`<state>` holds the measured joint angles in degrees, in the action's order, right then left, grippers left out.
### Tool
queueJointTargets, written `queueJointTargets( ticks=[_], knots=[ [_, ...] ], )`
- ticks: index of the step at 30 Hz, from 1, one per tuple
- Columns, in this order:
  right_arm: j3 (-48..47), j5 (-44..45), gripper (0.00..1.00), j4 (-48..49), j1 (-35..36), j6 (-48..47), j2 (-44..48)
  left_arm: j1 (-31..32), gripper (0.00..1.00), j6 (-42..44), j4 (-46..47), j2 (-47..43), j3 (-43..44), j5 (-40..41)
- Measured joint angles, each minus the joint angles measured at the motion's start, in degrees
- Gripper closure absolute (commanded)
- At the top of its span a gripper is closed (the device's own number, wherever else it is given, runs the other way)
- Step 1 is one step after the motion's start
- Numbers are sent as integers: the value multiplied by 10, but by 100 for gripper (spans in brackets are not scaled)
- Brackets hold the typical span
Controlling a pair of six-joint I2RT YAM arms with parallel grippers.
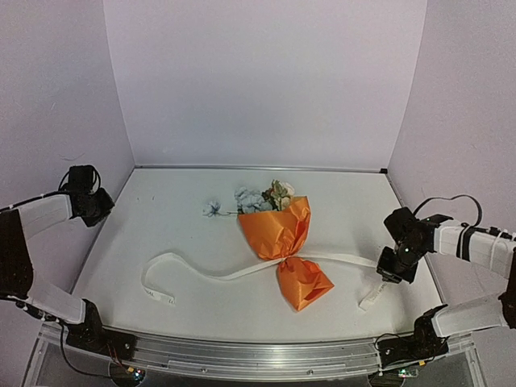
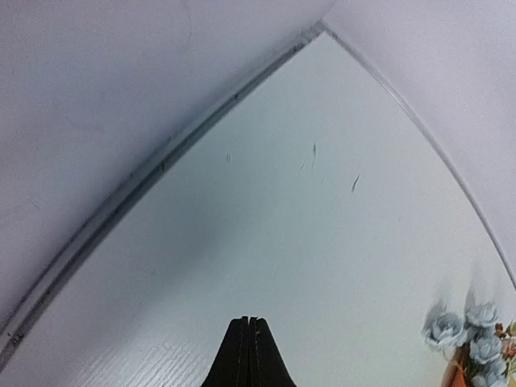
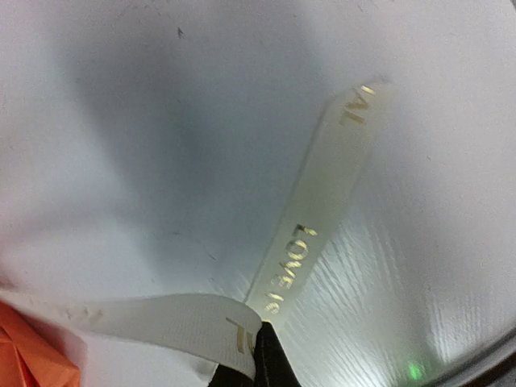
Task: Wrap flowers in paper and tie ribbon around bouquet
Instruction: Tie the ribbon around the folded bouquet.
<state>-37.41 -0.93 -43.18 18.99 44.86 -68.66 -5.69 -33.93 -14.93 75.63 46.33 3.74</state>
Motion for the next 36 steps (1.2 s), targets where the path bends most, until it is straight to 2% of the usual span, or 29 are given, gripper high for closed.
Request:
queueJointTargets(
  ticks=[4,9,10,14,16,18,21,25,28,33,36],
  knots=[
    [-48,15,100,-65,30,-33,-3,3,100,23,-1,-25,33,33],
    [-74,18,100,-86,73,-55,-37,36,98,39,1,-22,27,15],
    [-75,18,100,-90,76,-58,-47,61,94,45,6,-22,22,9],
    [-84,16,100,-104,77,-71,-80,193,63,72,40,-19,1,-47],
    [-93,14,100,-107,77,-76,-92,263,52,92,56,-8,-3,-74],
    [-100,12,100,-107,77,-81,-100,335,43,116,72,19,-1,-92],
    [-106,1,100,-107,77,-85,-107,435,35,143,79,76,13,-116],
    [-107,-6,100,-108,77,-88,-109,535,32,184,74,159,55,-134],
    [-107,-10,100,-110,77,-88,-109,581,30,208,74,216,99,-151],
    [-107,-13,100,-110,77,-88,-109,617,30,234,69,281,163,-167],
    [-107,-13,100,-110,77,-89,-109,628,34,241,61,312,191,-166]
  ],
)
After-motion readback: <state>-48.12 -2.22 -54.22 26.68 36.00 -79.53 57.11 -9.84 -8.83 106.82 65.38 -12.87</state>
